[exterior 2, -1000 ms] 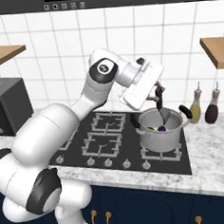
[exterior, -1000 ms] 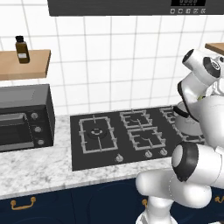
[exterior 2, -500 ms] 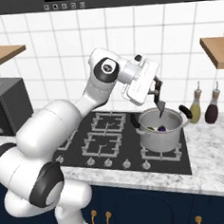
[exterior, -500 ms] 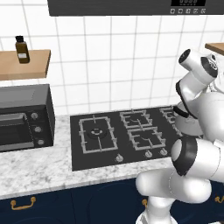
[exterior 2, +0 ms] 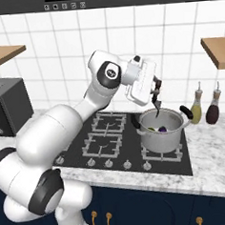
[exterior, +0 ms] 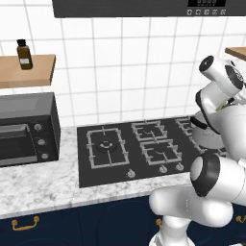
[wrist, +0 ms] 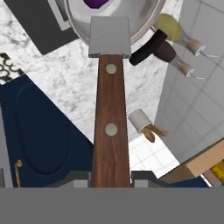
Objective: Put the eggplant and lime in the pot. Retrieve the spatula and lightly stir the vegetables in the pot.
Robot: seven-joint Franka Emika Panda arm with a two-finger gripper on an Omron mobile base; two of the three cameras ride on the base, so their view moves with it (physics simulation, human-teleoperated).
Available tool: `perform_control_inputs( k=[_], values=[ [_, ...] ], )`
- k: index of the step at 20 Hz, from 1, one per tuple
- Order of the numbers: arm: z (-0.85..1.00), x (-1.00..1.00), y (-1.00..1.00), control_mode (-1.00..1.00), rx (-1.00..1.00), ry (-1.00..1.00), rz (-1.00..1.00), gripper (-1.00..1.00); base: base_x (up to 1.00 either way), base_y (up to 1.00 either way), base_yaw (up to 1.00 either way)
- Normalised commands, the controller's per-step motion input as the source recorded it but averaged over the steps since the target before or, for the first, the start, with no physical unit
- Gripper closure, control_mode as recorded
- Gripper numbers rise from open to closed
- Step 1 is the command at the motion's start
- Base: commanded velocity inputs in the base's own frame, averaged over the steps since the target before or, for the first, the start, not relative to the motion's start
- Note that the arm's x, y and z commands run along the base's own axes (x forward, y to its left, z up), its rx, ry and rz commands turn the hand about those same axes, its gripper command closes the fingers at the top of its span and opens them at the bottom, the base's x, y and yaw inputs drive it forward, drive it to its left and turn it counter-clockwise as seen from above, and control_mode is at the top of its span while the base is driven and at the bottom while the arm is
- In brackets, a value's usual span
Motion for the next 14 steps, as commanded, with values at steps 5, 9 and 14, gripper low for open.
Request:
perform_control_inputs(
  k=[5,9,14],
  values=[
    [-0.16,0.02,0.00,-1.00,0.00,0.07,0.11,1.00,0.00,0.00,0.00],
    [-0.20,0.20,0.00,-1.00,0.00,0.06,0.06,1.00,0.00,0.00,0.00],
    [-0.17,0.26,0.00,-1.00,0.00,0.03,0.06,1.00,0.00,0.00,0.00]
  ],
)
